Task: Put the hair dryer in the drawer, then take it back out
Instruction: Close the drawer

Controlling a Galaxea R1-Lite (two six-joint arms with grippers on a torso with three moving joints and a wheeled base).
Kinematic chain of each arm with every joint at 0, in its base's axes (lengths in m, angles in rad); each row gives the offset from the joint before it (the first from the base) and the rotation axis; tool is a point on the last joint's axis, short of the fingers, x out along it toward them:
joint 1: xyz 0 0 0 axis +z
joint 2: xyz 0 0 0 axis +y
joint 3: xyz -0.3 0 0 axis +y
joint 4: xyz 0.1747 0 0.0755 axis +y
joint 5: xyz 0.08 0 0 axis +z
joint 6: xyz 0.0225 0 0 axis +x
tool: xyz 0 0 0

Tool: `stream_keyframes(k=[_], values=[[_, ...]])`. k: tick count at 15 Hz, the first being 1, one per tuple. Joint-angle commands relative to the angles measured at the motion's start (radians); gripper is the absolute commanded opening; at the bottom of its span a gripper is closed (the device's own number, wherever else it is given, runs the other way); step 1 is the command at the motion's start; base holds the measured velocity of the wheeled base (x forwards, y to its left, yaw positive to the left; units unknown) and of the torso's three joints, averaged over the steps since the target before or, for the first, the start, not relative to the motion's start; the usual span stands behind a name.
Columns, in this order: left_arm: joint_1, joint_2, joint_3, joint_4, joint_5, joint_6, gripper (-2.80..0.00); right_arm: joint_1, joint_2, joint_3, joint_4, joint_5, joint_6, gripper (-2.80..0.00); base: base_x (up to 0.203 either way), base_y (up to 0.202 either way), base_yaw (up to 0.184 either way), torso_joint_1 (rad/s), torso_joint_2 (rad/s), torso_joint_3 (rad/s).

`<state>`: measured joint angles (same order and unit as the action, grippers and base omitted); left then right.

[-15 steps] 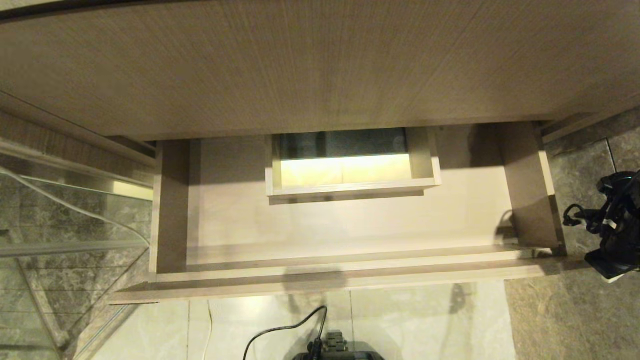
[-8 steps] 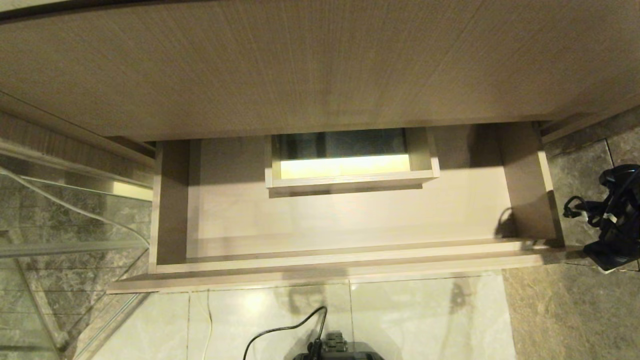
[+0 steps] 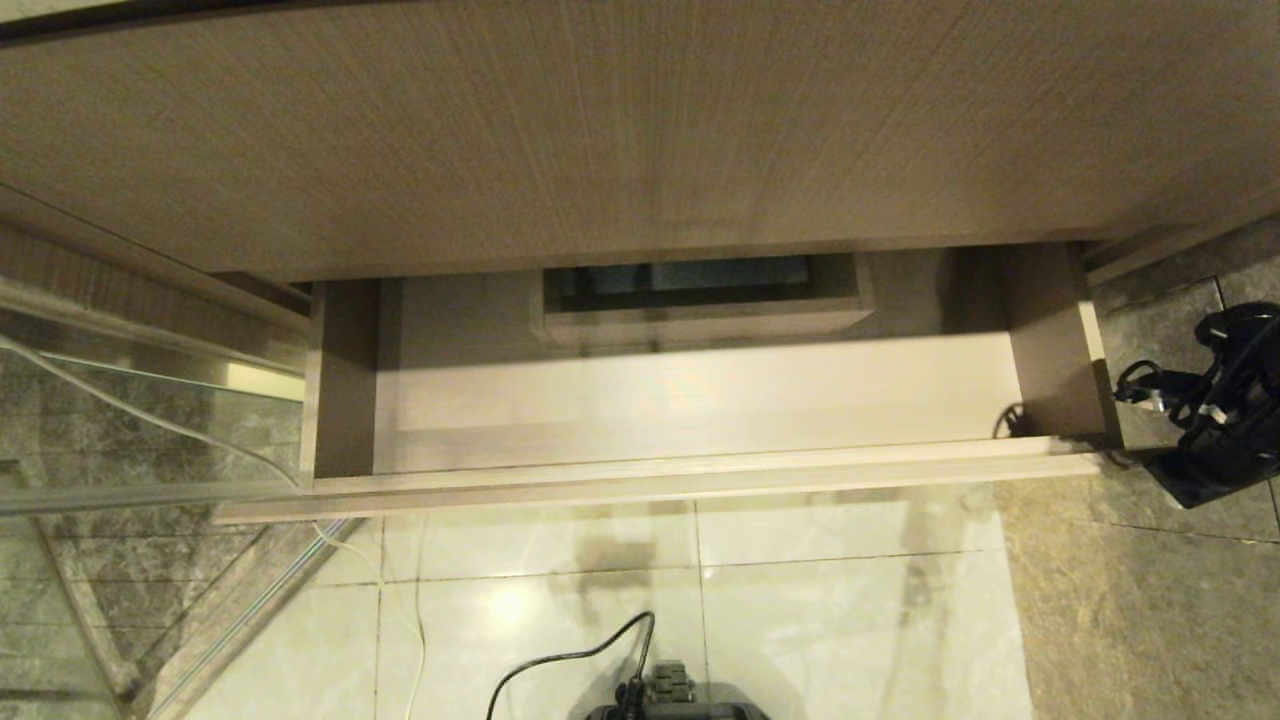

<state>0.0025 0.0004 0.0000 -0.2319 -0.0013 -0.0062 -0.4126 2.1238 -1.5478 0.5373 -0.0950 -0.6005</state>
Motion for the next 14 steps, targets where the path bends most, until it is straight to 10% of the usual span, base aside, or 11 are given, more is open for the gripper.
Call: stream_keyframes(k=[1,14], values=[[0.001,0.000,0.040,-0.001,0.000,0.000,0.00,-0.002,-0.002,-0.025,0.023,0.006,-0.004,-2.80,0.000,0.000,0.000,0.000,0.00,0.000],[0.001,0.000,0.040,-0.001,0.000,-0.001,0.00,-0.009,-0.047,-0.126,0.018,0.108,-0.130,-2.80,0.000,0.000,0.000,0.000,0.00,0.000]])
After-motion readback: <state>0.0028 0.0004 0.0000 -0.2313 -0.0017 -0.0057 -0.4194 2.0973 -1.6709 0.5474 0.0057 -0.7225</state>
